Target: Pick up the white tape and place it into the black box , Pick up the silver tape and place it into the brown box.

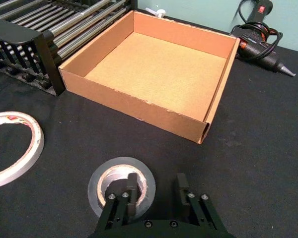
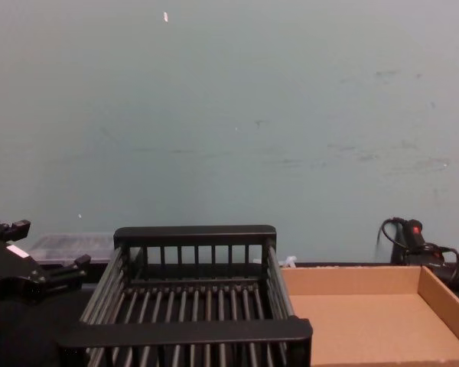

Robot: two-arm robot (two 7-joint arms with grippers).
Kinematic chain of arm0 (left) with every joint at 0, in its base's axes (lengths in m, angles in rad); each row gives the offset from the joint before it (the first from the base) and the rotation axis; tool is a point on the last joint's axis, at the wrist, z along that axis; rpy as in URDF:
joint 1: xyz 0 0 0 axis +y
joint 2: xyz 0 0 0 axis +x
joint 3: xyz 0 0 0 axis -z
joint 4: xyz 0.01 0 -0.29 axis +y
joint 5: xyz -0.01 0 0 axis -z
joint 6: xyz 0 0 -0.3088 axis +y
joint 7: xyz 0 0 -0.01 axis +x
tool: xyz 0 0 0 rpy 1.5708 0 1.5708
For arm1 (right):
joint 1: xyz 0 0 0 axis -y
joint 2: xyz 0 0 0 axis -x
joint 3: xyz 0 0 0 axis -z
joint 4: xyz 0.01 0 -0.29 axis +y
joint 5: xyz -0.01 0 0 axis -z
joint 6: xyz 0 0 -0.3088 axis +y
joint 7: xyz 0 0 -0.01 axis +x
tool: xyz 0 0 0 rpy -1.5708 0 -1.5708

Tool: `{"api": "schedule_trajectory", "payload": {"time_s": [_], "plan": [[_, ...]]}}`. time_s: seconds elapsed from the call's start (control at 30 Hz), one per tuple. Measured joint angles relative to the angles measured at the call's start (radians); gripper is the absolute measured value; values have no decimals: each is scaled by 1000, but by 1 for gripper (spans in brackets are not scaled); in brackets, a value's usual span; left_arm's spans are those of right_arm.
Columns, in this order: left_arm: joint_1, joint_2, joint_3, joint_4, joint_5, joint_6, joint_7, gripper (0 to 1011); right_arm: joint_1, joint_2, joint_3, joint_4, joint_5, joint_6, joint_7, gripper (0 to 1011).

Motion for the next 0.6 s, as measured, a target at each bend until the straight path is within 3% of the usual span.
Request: {"api": "schedule_trajectory", "payload": {"time_s": [0.07, 0.13, 0.37, 0.6], "plan": [[0, 0, 0, 0, 0, 0, 0, 1001, 0, 0, 0, 0, 0, 0, 0, 420], [0, 0, 0, 0, 0, 0, 0, 1001, 0, 0, 0, 0, 0, 0, 0, 399], [0, 0, 0, 0, 0, 0, 0, 1001, 0, 1, 0, -1, 1, -1, -1, 150], [0, 0, 0, 0, 0, 0, 0, 1001, 0, 1, 0, -1, 1, -1, -1, 126]]}}
